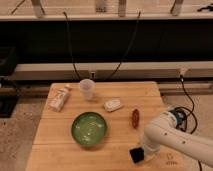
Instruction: Place the eraser in the ceramic cup
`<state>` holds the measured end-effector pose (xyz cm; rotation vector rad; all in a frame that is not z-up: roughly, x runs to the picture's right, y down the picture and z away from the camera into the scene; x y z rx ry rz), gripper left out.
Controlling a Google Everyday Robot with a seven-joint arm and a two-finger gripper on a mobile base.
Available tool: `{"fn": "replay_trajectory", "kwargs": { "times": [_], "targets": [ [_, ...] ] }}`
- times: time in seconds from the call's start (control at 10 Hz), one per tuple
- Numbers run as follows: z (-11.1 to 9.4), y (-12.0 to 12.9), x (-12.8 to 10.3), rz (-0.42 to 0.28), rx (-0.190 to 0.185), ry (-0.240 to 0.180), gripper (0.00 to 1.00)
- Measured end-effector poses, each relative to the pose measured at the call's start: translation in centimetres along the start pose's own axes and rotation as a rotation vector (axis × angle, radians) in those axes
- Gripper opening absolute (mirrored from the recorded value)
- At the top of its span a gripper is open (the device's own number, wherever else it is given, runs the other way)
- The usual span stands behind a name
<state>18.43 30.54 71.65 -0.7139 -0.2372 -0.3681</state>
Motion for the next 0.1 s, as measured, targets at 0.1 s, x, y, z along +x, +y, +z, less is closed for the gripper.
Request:
{"fn": "replay_trajectory", "kwargs": {
  "times": [0.1],
  "targets": [
    [-0.54,-1.00,0.22,0.009,0.006,-0.004,0.01]
  ]
}}
